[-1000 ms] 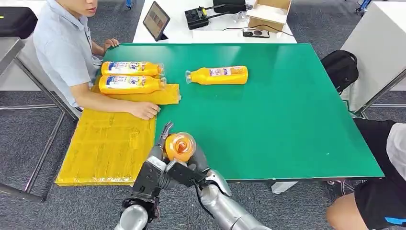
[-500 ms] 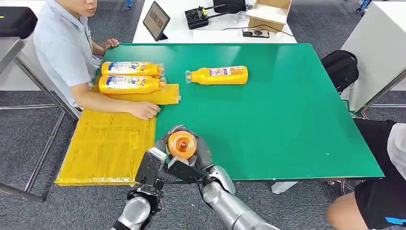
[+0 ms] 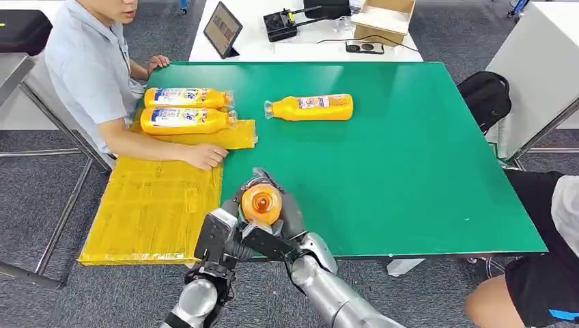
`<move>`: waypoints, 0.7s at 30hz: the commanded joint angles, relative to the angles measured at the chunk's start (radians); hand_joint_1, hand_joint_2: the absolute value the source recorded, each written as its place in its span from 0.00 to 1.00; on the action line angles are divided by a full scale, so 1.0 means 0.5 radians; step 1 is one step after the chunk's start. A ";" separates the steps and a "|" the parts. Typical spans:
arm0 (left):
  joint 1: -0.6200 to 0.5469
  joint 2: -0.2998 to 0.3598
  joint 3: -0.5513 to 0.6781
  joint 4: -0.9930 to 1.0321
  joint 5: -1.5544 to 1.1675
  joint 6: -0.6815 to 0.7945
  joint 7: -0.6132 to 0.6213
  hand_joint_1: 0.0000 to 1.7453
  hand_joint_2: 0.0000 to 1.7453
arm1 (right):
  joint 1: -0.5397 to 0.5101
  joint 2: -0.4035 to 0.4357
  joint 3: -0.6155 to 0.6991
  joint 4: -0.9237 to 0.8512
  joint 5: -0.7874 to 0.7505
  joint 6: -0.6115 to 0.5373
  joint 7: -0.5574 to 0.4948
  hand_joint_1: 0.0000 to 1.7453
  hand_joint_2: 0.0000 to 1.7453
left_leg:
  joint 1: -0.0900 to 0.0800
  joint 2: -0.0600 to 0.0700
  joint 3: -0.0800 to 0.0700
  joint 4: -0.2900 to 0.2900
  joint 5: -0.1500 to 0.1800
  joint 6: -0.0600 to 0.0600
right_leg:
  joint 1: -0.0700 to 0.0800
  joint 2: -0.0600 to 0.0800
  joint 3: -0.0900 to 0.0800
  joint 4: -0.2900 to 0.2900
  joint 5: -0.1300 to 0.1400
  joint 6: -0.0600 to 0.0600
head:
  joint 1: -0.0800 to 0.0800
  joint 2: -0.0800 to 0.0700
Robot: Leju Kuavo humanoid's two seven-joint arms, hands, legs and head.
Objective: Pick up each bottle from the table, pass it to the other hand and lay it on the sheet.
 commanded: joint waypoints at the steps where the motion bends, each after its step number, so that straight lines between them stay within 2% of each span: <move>1: -0.155 0.006 -0.080 0.134 0.038 -0.025 0.019 1.00 1.00 | -0.049 -0.008 0.038 -0.191 -0.167 0.145 -0.229 0.00 0.00 | -0.001 -0.001 0.001 0.000 -0.001 0.002 | 0.000 -0.003 0.002 0.001 -0.002 -0.003 | 0.000 0.000; 8: -0.181 0.061 -0.045 0.091 0.080 -0.062 0.005 1.00 1.00 | -0.071 -0.033 0.041 -0.175 -0.213 0.161 -0.229 0.00 0.00 | -0.001 0.002 0.006 -0.001 -0.002 0.003 | 0.001 -0.001 0.006 0.001 -0.002 -0.006 | 0.001 0.000; 14: -0.192 0.084 0.080 0.044 0.114 0.008 0.005 1.00 1.00 | -0.044 -0.058 0.059 -0.195 -0.248 0.145 -0.229 0.00 0.00 | 0.000 0.003 0.008 -0.002 -0.003 0.002 | 0.001 0.001 0.006 0.000 -0.001 -0.006 | 0.001 0.000; 21: -0.353 0.076 0.270 0.267 0.234 0.106 0.016 1.00 1.00 | -0.015 -0.082 0.166 -0.323 -0.292 0.121 -0.229 0.00 0.00 | 0.000 0.001 0.006 -0.002 0.000 0.003 | 0.001 -0.002 0.005 -0.001 0.000 -0.005 | 0.000 0.000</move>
